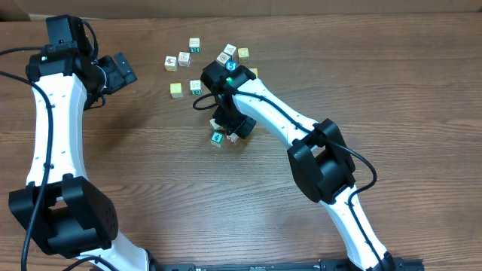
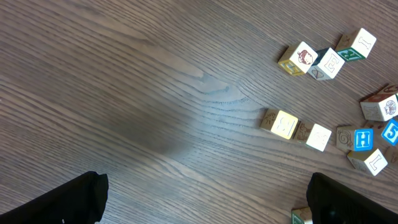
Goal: Form a circle
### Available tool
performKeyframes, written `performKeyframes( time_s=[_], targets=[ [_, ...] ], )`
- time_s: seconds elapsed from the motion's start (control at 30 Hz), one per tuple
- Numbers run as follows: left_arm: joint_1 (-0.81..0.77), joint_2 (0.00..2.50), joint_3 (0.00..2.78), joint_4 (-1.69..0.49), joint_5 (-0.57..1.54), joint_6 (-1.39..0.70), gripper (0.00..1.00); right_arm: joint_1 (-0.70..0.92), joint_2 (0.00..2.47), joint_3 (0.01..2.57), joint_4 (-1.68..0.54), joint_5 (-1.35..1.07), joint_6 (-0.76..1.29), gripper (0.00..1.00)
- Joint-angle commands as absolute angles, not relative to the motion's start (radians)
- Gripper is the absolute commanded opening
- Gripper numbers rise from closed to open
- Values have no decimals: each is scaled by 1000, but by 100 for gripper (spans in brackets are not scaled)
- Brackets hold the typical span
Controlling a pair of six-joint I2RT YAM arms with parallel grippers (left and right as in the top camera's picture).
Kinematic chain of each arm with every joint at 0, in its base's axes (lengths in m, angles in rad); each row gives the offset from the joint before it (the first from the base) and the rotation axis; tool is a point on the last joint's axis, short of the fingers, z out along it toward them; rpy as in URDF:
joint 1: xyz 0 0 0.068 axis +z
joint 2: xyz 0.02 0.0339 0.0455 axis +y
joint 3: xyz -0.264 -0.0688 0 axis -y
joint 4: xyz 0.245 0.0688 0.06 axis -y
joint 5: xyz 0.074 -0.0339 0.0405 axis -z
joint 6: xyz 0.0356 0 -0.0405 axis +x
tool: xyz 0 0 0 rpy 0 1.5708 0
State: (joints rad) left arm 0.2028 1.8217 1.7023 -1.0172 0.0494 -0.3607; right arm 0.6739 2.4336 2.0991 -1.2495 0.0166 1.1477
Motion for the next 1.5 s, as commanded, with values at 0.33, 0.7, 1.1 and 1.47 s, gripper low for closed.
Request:
performKeyframes(
  time_s=[0.33,0.7,1.1,1.47],
  targets=[
    [196,1828,1703,-1016,51,-366,99,619,2388,2098,-1251,-2,1097,48],
    [196,1828,1703,-1016,51,-366,99,568,2388,2268,-1263,-1,870,52],
    [196,1828,1703,-1016,51,-366,100,450,2388,2842,-1491,-25,517,54],
    [196,1828,1703,-1016,51,-366,100,440,2391,2793,-1416,-25,440,57]
  ],
)
